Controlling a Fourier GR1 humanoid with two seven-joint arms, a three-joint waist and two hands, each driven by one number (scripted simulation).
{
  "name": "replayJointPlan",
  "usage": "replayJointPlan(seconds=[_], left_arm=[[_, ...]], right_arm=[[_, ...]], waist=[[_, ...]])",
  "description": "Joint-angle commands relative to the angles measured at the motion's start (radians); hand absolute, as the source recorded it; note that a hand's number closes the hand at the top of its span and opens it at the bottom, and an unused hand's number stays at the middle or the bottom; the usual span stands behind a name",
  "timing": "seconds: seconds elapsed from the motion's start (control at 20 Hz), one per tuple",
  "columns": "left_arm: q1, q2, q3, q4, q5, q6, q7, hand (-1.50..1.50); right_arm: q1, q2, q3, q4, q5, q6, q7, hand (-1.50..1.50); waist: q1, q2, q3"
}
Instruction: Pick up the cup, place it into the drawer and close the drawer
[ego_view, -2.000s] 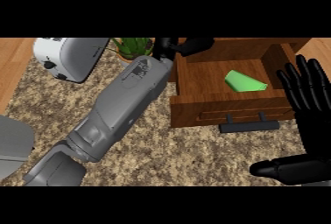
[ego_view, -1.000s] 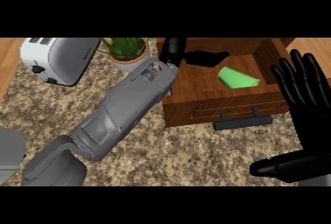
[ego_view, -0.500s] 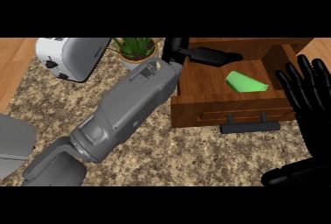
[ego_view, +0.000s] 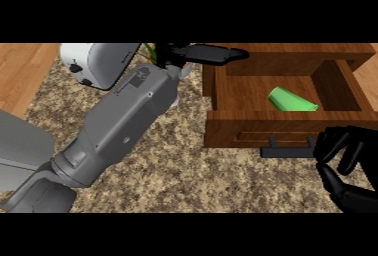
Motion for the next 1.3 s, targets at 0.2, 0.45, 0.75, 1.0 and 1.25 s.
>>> replayJointPlan(seconds=[0.2,0.45,0.75,1.0,1.25], left_arm=[[0.314,0.158,0.005,-0.316,0.000,0.011,0.032,-1.50],[0.482,0.261,0.020,-0.570,0.005,0.057,0.117,-1.50],[0.715,0.411,0.094,-0.726,0.042,-0.087,0.110,-1.50],[0.726,0.402,0.113,-0.723,0.054,-0.103,0.115,-1.50],[0.885,0.473,0.187,-0.776,0.075,-0.215,0.099,-1.50]], right_arm=[[0.013,-0.053,0.055,-0.031,0.160,0.022,0.034,1.50],[-0.068,-0.040,0.090,0.073,0.257,-0.005,0.052,1.50],[0.008,-0.087,0.115,0.137,0.426,0.028,-0.101,1.50],[-0.043,-0.116,0.305,0.213,0.774,-0.046,-0.202,1.50],[-0.087,-0.131,0.308,0.415,0.880,-0.118,-0.319,1.50]], waist=[[0.030,-0.005,-0.001],[0.031,-0.001,0.000],[0.021,0.003,0.000],[0.024,0.009,0.000],[0.011,0.008,0.001]])
